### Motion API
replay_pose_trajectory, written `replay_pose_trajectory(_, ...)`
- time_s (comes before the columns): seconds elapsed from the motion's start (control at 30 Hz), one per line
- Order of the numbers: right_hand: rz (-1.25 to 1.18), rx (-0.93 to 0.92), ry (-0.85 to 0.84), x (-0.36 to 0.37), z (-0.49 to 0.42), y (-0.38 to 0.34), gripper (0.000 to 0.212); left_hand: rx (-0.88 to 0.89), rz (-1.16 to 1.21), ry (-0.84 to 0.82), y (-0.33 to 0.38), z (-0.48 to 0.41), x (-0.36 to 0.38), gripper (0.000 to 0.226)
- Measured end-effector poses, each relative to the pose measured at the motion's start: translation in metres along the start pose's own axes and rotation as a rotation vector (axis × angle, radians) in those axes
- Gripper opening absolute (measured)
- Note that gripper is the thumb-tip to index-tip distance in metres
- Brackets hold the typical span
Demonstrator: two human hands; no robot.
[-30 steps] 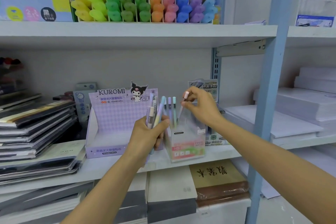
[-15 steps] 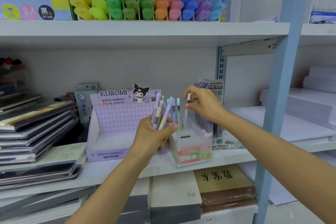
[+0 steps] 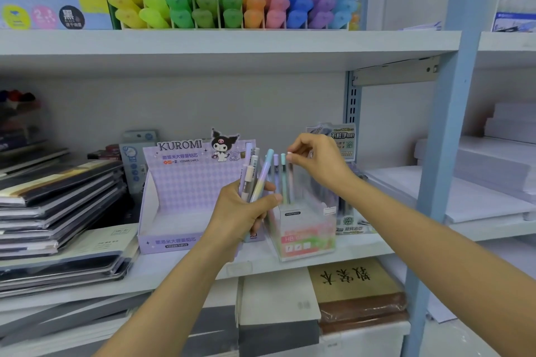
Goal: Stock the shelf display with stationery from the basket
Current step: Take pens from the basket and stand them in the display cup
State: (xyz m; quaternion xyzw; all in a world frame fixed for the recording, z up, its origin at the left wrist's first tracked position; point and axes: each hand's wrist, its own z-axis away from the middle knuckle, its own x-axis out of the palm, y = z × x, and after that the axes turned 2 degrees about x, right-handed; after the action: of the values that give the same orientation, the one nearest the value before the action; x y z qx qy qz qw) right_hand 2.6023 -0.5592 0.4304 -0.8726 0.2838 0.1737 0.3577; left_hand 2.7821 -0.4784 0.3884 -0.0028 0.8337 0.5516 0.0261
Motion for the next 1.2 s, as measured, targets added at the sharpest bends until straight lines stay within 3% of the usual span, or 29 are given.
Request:
replay_pose_trajectory(0.3, 0.325, 0.042, -0.035, -0.005, 0.001, 0.001, 0.026, -0.018, 0.006, -0.045, 0.013, 0.011, -0.002, 0.015)
replay_pose_trajectory(0.4, -0.007, -0.035, -0.012, -0.014, 0.013, -0.017, 0.028, -0.020, 0.011, -0.066, 0.015, 0.013, -0.003, 0.016)
replay_pose_trajectory(0.47, -0.379, -0.010, -0.171, -0.020, 0.020, -0.034, 0.027, -0.011, -0.001, -0.082, 0.016, 0.013, -0.001, 0.024)
replay_pose_trajectory(0.57, -0.521, -0.028, -0.343, -0.022, 0.026, -0.049, 0.013, 0.020, 0.000, -0.125, 0.018, 0.015, 0.003, 0.025)
replay_pose_trajectory(0.63, -0.583, -0.018, -0.305, -0.025, 0.026, -0.050, 0.009, 0.022, 0.032, -0.147, 0.019, 0.017, 0.003, 0.027)
replay_pose_trajectory(0.8, -0.740, 0.109, -0.014, -0.049, 0.021, -0.034, 0.008, -0.020, 0.154, -0.083, 0.017, 0.014, -0.009, 0.049)
replay_pose_trajectory(0.87, -0.733, 0.132, -0.016, -0.054, 0.024, -0.027, 0.007, -0.041, 0.190, -0.004, 0.016, 0.011, -0.012, 0.041)
replay_pose_trajectory(0.93, -0.702, 0.150, -0.122, -0.056, 0.031, -0.022, 0.007, -0.038, 0.209, 0.099, 0.016, 0.009, -0.014, 0.033)
replay_pose_trajectory(1.07, -0.534, 0.183, -0.515, -0.057, 0.048, -0.017, 0.017, 0.024, 0.260, 0.239, 0.021, 0.008, -0.007, 0.029)
replay_pose_trajectory(1.2, -0.467, 0.090, -0.532, -0.050, 0.053, -0.026, 0.017, 0.089, 0.242, 0.270, 0.030, 0.011, 0.006, 0.023)
